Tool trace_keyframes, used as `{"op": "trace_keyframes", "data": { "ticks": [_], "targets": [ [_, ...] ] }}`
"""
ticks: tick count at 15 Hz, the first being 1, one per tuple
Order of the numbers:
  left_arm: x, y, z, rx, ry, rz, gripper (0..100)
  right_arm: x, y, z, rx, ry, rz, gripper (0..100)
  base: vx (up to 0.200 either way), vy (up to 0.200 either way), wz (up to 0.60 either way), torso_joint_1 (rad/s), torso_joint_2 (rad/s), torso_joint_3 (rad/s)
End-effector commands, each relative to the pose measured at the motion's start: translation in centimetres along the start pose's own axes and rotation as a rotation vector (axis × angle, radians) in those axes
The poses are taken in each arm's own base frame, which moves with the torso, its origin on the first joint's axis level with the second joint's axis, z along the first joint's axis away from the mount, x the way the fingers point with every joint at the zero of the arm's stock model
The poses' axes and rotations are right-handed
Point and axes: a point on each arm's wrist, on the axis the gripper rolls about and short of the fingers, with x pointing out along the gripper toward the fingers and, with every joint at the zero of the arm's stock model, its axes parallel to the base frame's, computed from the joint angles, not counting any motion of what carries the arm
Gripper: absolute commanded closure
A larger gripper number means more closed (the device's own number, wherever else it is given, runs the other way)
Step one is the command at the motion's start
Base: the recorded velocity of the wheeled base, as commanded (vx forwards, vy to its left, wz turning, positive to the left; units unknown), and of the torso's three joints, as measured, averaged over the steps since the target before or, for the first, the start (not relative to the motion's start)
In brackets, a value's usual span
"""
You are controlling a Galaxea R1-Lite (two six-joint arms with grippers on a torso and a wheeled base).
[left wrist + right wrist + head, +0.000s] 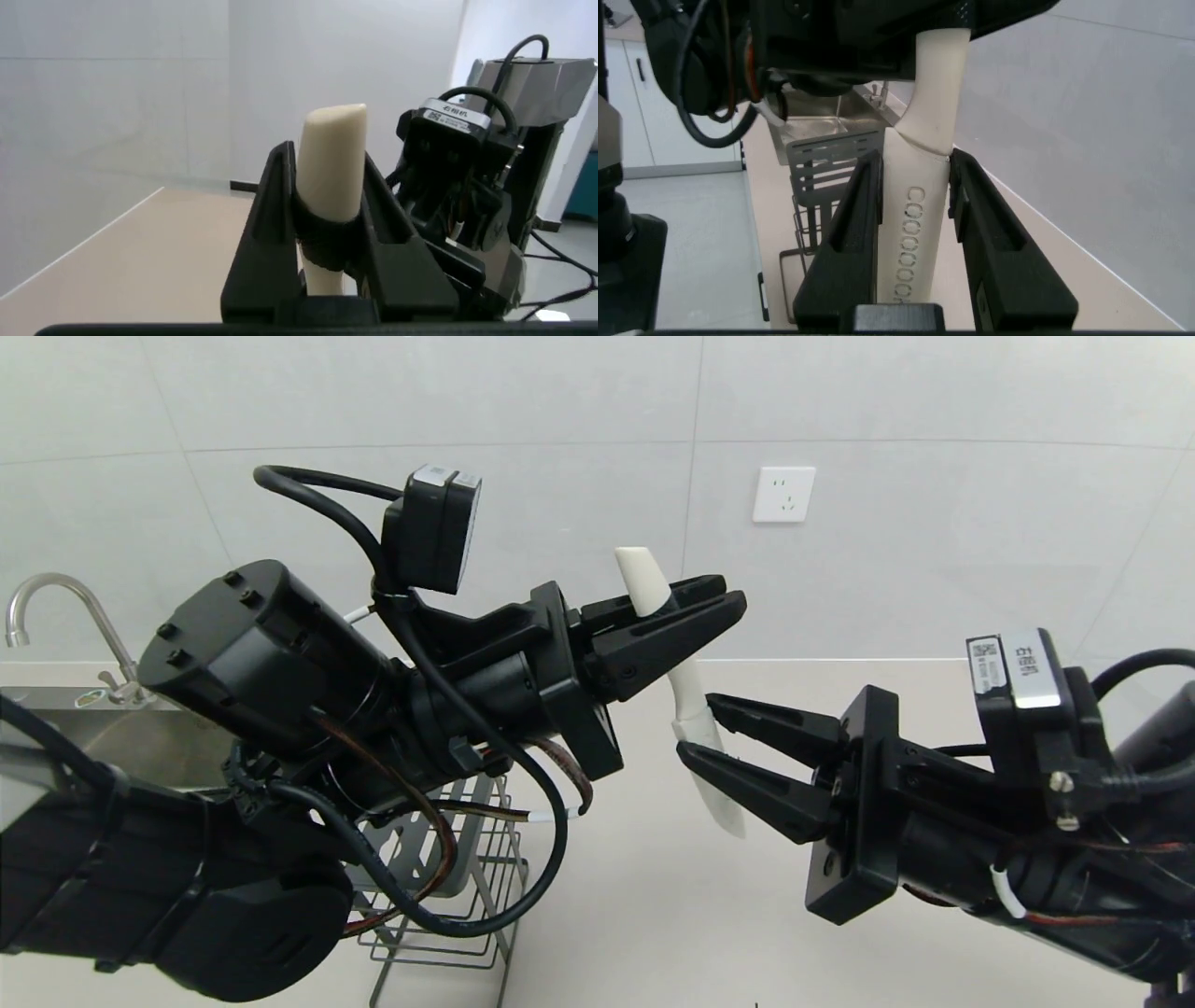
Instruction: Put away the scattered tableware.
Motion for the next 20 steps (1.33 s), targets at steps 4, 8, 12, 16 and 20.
{"op": "trace_keyframes", "data": {
  "ticks": [4,8,12,16,20],
  "targets": [
    [0.4,-0.6,0.2,-0.001,-0.035,0.033,100,-0.3,-0.1,0.0,-0.004,0.0,0.037,0,0.0,0.0,0.0,0.0,0.0,0.0],
    [0.2,-0.5,0.5,0.009,-0.036,0.043,100,-3.9,1.1,0.4,0.003,0.019,0.027,0,0.0,0.0,0.0,0.0,0.0,0.0],
    [0.0,-0.7,0.9,0.014,-0.045,0.061,100,-11.2,1.8,1.9,-0.05,-0.023,-0.108,0,0.0,0.0,0.0,0.0,0.0,0.0],
    [0.0,-0.5,0.5,0.026,-0.029,0.104,100,-18.0,4.3,5.0,-0.202,-0.213,-0.271,0,0.0,0.0,0.0,0.0,0.0,0.0],
    [-0.1,-0.5,0.7,0.049,-0.024,0.118,100,-23.2,8.3,3.6,-0.249,-0.144,-0.515,100,0.0,0.0,0.0,0.0,0.0,0.0]
  ]
}}
